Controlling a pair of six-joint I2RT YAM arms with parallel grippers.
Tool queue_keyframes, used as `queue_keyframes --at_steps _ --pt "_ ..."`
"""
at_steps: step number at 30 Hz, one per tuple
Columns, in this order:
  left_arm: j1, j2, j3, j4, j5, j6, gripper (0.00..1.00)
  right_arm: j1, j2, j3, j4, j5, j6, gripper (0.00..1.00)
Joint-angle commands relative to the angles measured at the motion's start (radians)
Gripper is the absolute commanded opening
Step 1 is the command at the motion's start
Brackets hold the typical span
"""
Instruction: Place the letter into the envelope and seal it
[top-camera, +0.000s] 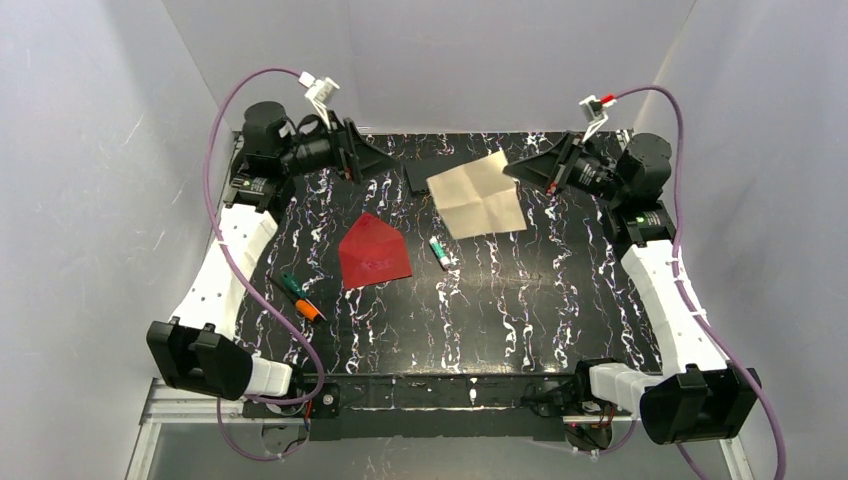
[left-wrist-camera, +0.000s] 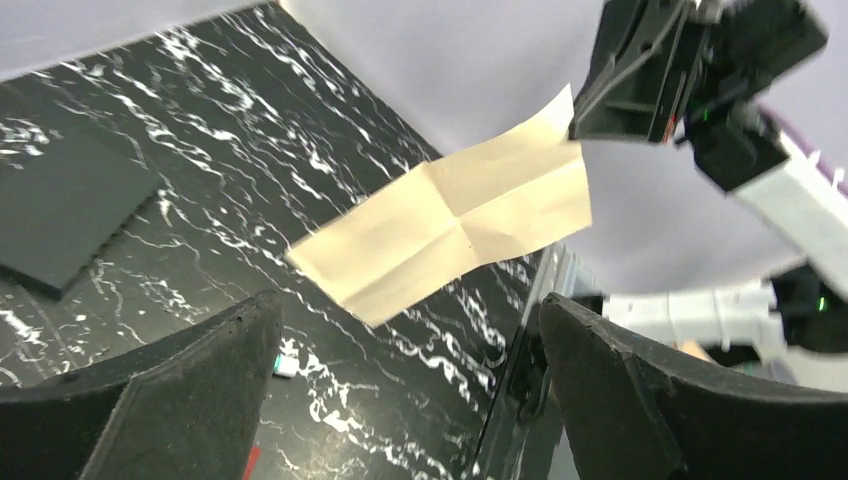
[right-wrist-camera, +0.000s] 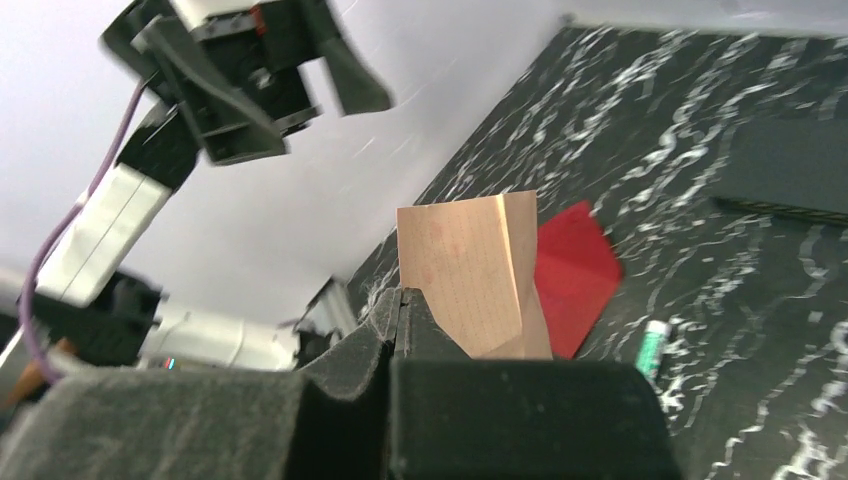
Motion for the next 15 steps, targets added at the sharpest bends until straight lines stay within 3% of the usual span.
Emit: queue_keyframes --at_steps 1,3,9,15 --pt "-0.059 -0.059 -0.067 0.013 0.117 0.236 0.98 0.079 0.010 0.055 -0.067 -0.179 -0.067 0.01" --pt "-0.092 -0.076 -0.105 0.019 0.084 0.276 0.98 0.123 0.018 0.065 -0.087 -0.236 -0.077 0.01" --pt "-0.155 -0.076 -0.188 0.055 0.267 0.279 0.98 0.198 0.045 0.115 -0.138 -0.235 -0.118 0.01" --pt "-0.158 -0.093 -0.253 0.101 0.350 0.251 0.98 0.227 0.095 0.172 -0.138 -0.260 -0.123 0.01"
